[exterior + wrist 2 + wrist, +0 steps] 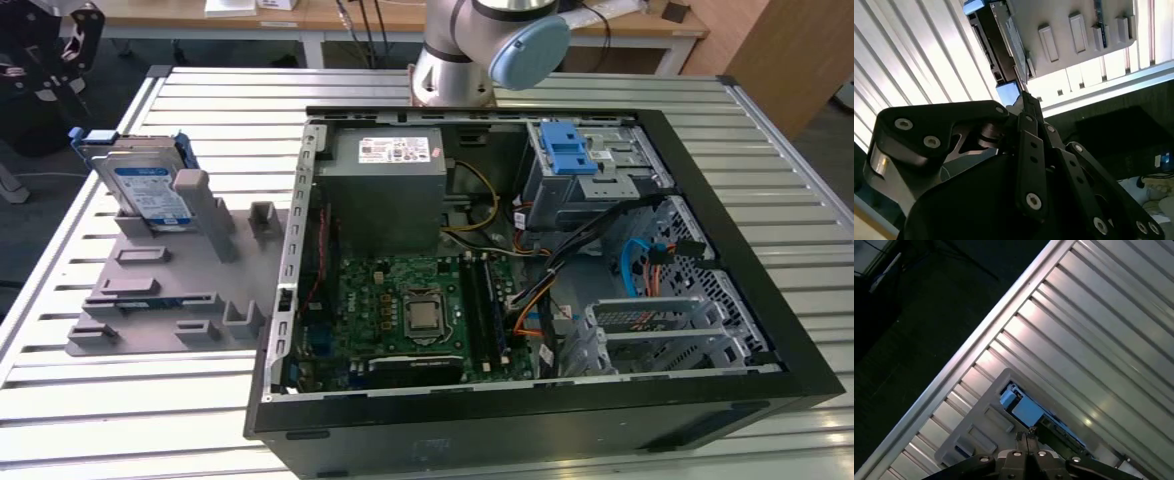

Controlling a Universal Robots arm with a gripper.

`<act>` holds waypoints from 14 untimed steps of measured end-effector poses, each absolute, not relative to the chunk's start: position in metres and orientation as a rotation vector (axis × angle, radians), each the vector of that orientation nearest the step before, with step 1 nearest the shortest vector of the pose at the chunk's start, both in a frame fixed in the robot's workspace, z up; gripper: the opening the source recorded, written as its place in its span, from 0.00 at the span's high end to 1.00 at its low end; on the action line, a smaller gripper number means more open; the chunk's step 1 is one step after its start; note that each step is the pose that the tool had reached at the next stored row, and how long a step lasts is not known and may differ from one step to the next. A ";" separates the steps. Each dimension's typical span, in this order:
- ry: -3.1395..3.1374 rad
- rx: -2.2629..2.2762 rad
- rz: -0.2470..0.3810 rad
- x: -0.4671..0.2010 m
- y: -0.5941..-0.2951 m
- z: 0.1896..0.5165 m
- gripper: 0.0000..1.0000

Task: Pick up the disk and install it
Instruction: 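Pick up the disk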

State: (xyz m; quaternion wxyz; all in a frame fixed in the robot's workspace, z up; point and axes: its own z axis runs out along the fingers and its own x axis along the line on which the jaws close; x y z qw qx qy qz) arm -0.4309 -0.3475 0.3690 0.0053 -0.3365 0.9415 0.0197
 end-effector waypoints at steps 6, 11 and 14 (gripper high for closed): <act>2.888 -1.213 0.062 -0.431 -0.347 0.368 0.89; 2.833 -1.341 0.063 -0.431 -0.348 0.368 0.89; 2.798 -1.415 0.063 -0.431 -0.347 0.368 0.89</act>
